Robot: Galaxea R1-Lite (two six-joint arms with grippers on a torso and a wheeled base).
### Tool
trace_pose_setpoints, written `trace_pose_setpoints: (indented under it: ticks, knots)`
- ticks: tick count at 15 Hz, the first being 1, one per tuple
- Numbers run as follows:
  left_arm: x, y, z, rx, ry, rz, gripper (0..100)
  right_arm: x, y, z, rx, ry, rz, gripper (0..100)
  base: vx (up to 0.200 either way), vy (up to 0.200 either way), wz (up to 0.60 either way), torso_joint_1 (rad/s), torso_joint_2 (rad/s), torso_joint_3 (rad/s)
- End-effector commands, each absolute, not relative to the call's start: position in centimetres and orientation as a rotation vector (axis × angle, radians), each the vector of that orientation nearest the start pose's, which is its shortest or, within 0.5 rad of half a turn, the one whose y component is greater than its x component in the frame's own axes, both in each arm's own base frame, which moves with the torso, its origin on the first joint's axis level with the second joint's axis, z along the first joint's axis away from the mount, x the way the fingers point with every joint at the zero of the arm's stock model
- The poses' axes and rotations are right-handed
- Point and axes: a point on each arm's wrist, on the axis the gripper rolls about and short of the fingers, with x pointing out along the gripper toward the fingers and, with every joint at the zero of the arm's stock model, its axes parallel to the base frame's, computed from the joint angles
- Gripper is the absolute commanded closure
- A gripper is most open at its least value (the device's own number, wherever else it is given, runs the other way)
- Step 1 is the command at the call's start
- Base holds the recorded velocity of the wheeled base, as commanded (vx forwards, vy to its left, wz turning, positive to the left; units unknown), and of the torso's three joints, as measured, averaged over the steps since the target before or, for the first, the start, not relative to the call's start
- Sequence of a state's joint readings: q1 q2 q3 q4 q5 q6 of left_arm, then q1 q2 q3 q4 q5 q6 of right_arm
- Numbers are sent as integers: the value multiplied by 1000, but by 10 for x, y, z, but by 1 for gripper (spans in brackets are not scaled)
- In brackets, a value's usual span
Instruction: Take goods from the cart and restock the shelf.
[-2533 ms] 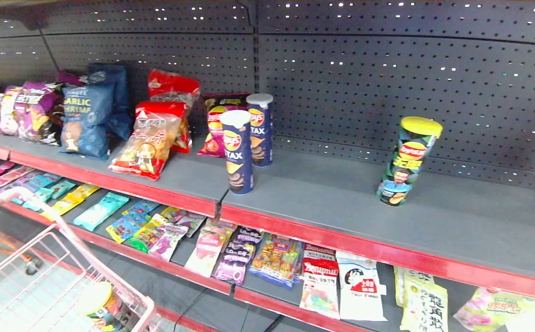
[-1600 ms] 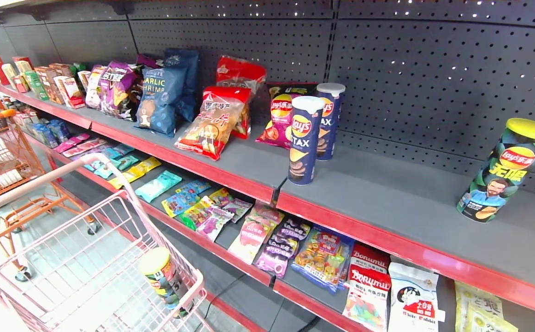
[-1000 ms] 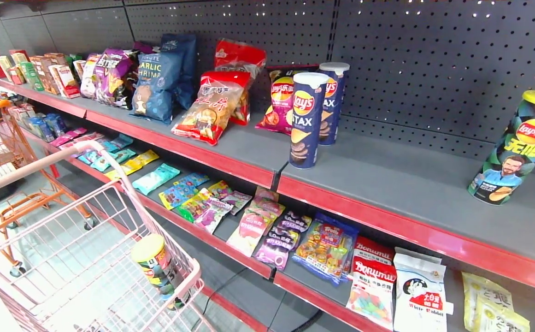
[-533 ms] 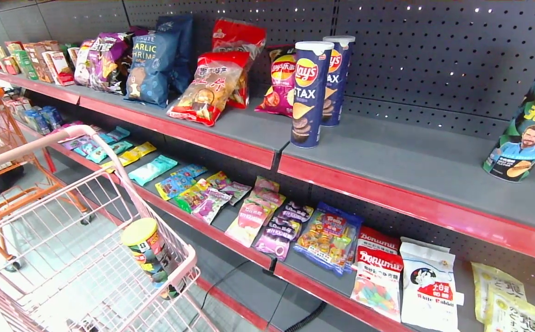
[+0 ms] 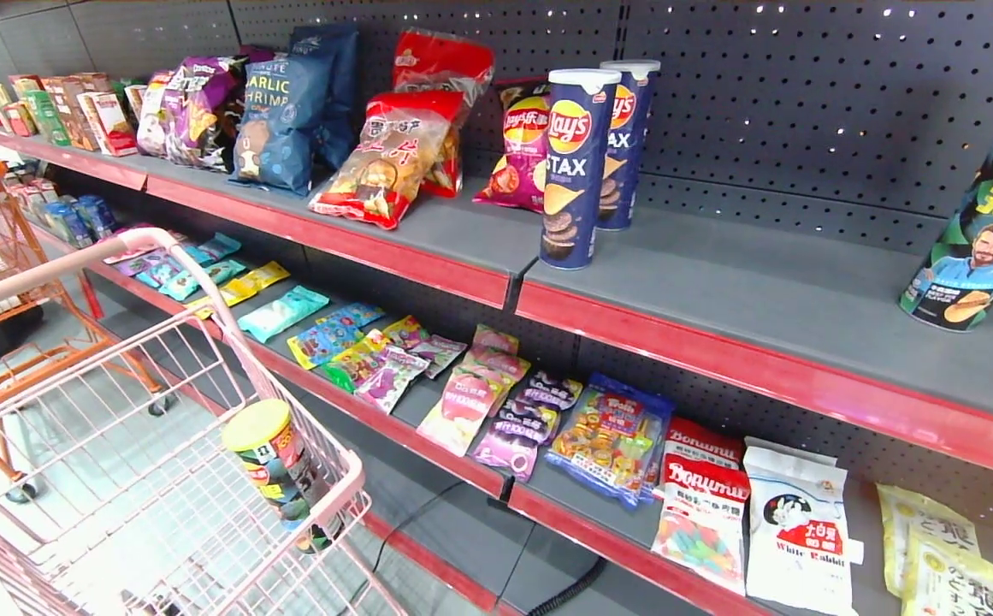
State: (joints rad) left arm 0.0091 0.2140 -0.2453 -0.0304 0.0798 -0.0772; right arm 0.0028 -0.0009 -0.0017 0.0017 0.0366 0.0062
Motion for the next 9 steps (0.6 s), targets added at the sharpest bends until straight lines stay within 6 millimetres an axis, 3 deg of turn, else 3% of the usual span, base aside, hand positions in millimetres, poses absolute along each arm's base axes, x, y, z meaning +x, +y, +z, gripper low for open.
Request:
trace_pose_setpoints:
  ticks: [1,3,5,7,9]
  knots:
    - [64,7,187,-153,235,254,0,-23,1,76,5,0,40,0,0,0,0,0,0,0]
    - [101,8,177,-150,308,261,0,-23,1,76,5,0,40,0,0,0,0,0,0,0]
    - [151,10,179,-156,230,214,0,-23,1,76,6,0,40,0,0,0,0,0,0,0]
    - [169,8,164,-120,268,155,0,-23,1,76,6,0,40,0,0,0,0,0,0,0]
    - [164,2,139,-51,391,-53,0,-23,1,76,5,0,40,0,0,0,0,0,0,0]
